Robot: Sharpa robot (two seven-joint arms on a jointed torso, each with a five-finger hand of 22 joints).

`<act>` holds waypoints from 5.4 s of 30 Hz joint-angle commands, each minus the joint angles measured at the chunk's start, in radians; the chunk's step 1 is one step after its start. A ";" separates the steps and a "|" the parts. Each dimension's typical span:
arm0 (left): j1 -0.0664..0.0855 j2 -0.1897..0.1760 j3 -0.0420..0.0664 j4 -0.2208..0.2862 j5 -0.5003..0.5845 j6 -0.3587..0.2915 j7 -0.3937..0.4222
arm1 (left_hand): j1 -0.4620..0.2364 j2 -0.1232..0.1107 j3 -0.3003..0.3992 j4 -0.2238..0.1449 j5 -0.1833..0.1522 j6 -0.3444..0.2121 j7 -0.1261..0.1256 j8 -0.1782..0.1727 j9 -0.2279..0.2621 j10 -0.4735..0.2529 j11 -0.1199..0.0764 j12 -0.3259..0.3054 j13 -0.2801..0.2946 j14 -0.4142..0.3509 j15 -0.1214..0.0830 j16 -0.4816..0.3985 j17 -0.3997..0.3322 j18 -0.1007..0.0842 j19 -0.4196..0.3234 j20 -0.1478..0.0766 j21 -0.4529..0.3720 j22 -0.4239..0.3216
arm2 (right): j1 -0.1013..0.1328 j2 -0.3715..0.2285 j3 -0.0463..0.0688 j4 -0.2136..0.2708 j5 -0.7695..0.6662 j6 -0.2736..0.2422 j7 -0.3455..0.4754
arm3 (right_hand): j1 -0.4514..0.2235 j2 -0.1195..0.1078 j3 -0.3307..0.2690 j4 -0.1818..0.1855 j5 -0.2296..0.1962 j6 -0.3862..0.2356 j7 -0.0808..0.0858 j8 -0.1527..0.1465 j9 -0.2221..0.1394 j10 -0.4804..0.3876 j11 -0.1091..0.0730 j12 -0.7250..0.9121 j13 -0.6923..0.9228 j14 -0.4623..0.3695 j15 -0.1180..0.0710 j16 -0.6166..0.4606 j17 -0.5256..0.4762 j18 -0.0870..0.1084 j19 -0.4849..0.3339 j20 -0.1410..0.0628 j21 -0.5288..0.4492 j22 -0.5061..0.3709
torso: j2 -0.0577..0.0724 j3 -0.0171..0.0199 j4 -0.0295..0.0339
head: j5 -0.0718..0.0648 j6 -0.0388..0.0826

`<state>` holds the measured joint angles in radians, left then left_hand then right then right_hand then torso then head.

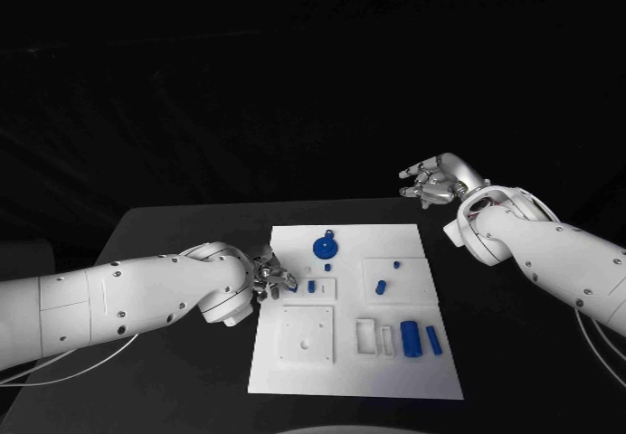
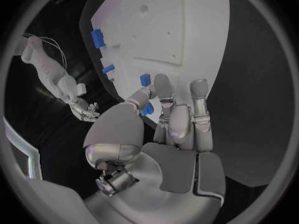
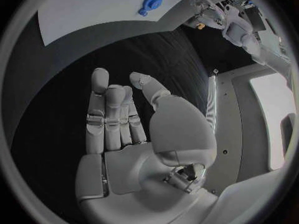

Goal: Assemble the parts on the task board

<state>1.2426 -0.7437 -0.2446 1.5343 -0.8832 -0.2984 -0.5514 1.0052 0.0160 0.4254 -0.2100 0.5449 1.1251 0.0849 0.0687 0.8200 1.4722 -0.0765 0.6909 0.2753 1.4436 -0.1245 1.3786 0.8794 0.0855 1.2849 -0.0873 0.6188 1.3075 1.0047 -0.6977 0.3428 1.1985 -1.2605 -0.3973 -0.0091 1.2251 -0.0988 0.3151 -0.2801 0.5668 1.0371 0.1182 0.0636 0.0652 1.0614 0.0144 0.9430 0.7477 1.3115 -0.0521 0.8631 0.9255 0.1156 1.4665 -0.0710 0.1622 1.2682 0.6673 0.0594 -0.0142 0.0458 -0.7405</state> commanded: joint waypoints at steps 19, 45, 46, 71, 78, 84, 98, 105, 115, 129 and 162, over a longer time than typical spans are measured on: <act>-0.003 -0.002 0.000 0.015 -0.007 -0.043 0.030 | -0.002 0.012 0.009 -0.003 0.014 0.235 -0.126 0.003 0.115 0.043 -0.009 0.007 0.003 0.001 0.007 0.007 0.002 0.026 -0.002 0.013 0.006 0.016 | 0.000 -0.001 0.000 0.000 0.003 0.013 0.004 | -0.009 -0.001 0.008 0.000 0.006 0.006 -0.001 -0.002 0.000 -0.002 -0.005 -0.001 -0.001 -0.007 -0.002 0.002 0.000 0.016 0.026 -0.001 -0.008 0.002 | 0.000 0.0001 0.0001 | -0.001 0.001; -0.010 0.008 0.000 -0.007 -0.047 0.032 -0.013 | 0.000 0.015 0.008 -0.005 0.005 0.233 -0.126 0.002 0.111 0.043 -0.008 0.004 0.003 0.001 0.008 0.006 -0.003 0.025 -0.004 0.012 0.009 0.016 | 0.000 0.000 0.000 0.002 0.003 0.025 0.003 | -0.011 -0.001 0.008 0.000 0.012 0.009 -0.001 -0.002 0.000 -0.002 -0.006 -0.001 -0.001 -0.007 -0.002 0.002 0.000 0.016 0.027 -0.002 -0.009 0.005 | 0.001 -0.0005 0.0002 | -0.005 -0.004; -0.011 0.009 0.000 -0.007 -0.048 0.032 -0.013 | 0.000 0.015 0.008 -0.005 0.005 0.233 -0.126 0.002 0.111 0.043 -0.008 0.004 0.003 0.001 0.008 0.006 -0.003 0.025 -0.004 0.012 0.009 0.016 | 0.000 0.000 0.000 0.002 0.003 0.025 0.003 | -0.011 -0.001 0.008 0.000 0.012 0.009 -0.001 -0.002 0.000 -0.002 -0.006 -0.001 -0.001 -0.007 -0.002 0.002 0.000 0.016 0.027 -0.002 -0.009 0.005 | 0.001 -0.0006 0.0002 | -0.005 -0.004; -0.015 0.012 0.000 -0.007 -0.044 0.081 -0.009 | -0.008 0.033 -0.017 0.025 -0.074 0.257 -0.133 0.005 0.121 0.043 -0.009 0.014 0.010 0.003 0.009 0.015 0.013 0.024 -0.005 0.018 0.010 0.015 | 0.000 0.000 0.000 0.000 0.003 0.027 0.003 | -0.021 0.000 0.013 0.001 0.036 0.010 -0.001 -0.002 0.000 -0.001 -0.006 -0.001 -0.001 -0.006 -0.003 0.002 0.001 0.016 0.027 -0.002 -0.012 0.007 | 0.000 0.0001 -0.0004 | -0.005 -0.008; -0.015 0.014 0.000 -0.011 -0.043 0.085 -0.008 | -0.022 0.042 -0.014 0.022 -0.075 0.258 -0.134 0.004 0.125 0.043 -0.010 0.014 0.012 0.002 0.009 0.015 0.014 0.028 -0.005 0.021 0.010 0.015 | 0.000 0.001 0.000 -0.001 0.003 0.027 0.004 | -0.022 -0.001 0.016 0.001 0.044 0.010 -0.001 -0.002 0.000 -0.001 -0.006 -0.002 -0.001 -0.007 -0.003 0.002 0.001 0.016 0.028 -0.002 -0.012 0.008 | 0.001 0.0001 0.0004 | -0.006 -0.008; -0.015 0.017 0.001 -0.014 -0.042 0.086 -0.007 | -0.029 0.049 -0.012 0.017 -0.074 0.258 -0.134 0.003 0.128 0.043 -0.009 0.014 0.013 0.002 0.009 0.016 0.015 0.029 -0.005 0.022 0.010 0.016 | 0.000 0.003 0.000 -0.002 0.003 0.028 0.005 | -0.024 -0.003 0.021 0.001 0.052 0.010 -0.001 -0.002 0.000 -0.001 -0.006 -0.003 -0.002 -0.006 -0.003 0.002 0.001 0.016 0.028 -0.003 -0.011 0.011 | 0.001 0.0000 0.0003 | -0.006 -0.008; -0.015 0.035 0.001 -0.032 -0.042 0.103 -0.007 | -0.025 0.054 -0.010 0.014 -0.077 0.255 -0.133 0.003 0.130 0.043 -0.009 0.013 0.011 0.002 0.009 0.014 0.011 0.031 -0.005 0.023 0.011 0.015 | -0.002 0.007 0.000 -0.007 0.003 0.031 0.006 | -0.026 -0.004 0.027 0.002 0.061 0.010 -0.001 -0.002 0.000 -0.001 -0.007 -0.003 -0.002 -0.007 -0.004 0.002 0.001 0.016 0.027 -0.003 -0.012 0.014 | 0.000 0.0002 -0.0003 | -0.007 -0.011; -0.015 0.042 0.001 -0.034 -0.042 0.125 -0.009 | -0.020 0.054 -0.011 0.012 -0.077 0.255 -0.133 0.003 0.131 0.043 -0.009 0.014 0.010 0.003 0.009 0.016 0.015 0.032 -0.005 0.024 0.011 0.016 | -0.002 0.009 0.000 -0.008 0.003 0.033 0.006 | -0.026 -0.005 0.031 0.001 0.067 0.010 -0.001 -0.002 0.000 -0.001 -0.007 -0.004 -0.002 -0.007 -0.004 0.002 0.001 0.016 0.027 -0.003 -0.012 0.015 | 0.000 0.0008 -0.0002 | -0.007 -0.013; -0.015 0.049 0.001 -0.034 -0.042 0.157 -0.016 | -0.017 0.053 -0.012 0.010 -0.079 0.255 -0.133 0.003 0.132 0.043 -0.009 0.015 0.010 0.002 0.010 0.016 0.017 0.032 -0.006 0.025 0.011 0.016 | -0.004 0.010 0.000 -0.009 0.003 0.035 0.007 | -0.028 -0.007 0.034 0.002 0.074 0.010 -0.001 -0.002 0.000 -0.001 -0.007 -0.004 -0.002 -0.007 -0.004 0.002 0.002 0.016 0.027 -0.003 -0.012 0.017 | 0.000 0.0006 0.0004 | -0.008 -0.015; -0.015 0.061 0.001 -0.047 -0.052 0.184 -0.026 | -0.004 0.040 -0.042 0.032 -0.132 0.254 -0.134 0.003 0.132 0.043 -0.009 0.013 0.009 0.002 0.009 0.013 0.014 0.035 -0.008 0.028 0.008 0.015 | -0.005 0.011 0.000 -0.009 0.004 0.036 0.008 | -0.028 -0.009 0.038 0.001 0.084 0.010 -0.001 -0.002 0.000 -0.001 -0.007 -0.005 -0.003 -0.007 -0.004 0.001 0.002 0.016 0.027 -0.004 -0.012 0.020 | 0.000 0.0003 0.0003 | -0.009 -0.015; -0.015 0.053 0.002 -0.067 -0.081 0.188 -0.026 | 0.094 -0.173 -0.141 0.369 -0.379 0.275 -0.142 0.002 0.125 0.043 -0.012 0.012 0.002 0.001 0.004 0.005 0.005 0.024 -0.001 0.017 -0.004 0.015 | -0.005 0.007 0.000 -0.007 0.004 0.035 0.008 | -0.030 -0.011 0.040 0.002 0.093 0.006 0.000 -0.002 0.000 -0.001 -0.007 -0.006 -0.003 -0.007 -0.004 0.000 0.002 0.016 0.027 -0.004 -0.014 0.025 | 0.001 -0.0006 0.0010 | -0.014 -0.011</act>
<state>1.2272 -0.6912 -0.2433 1.4668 -0.9582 -0.1300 -0.5751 1.0959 -0.1462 0.2838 0.1556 0.1691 1.3933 -0.0560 0.0690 0.9456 1.4664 -0.0822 0.7017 0.2789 1.4448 -0.1123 1.3895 0.8846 0.1007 1.2777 -0.0659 0.6192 1.3073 1.0003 -0.6909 0.3427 1.1905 -1.2571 -0.3721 -0.0088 1.2041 -0.1092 0.3495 -0.2787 0.6548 1.0416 0.1157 0.0636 0.0651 1.0615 0.0144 0.9430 0.7458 1.3082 -0.0556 0.8632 0.9262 0.1135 1.4665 -0.0710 0.1543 1.2910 0.6678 0.0590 -0.0138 0.0320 -0.7517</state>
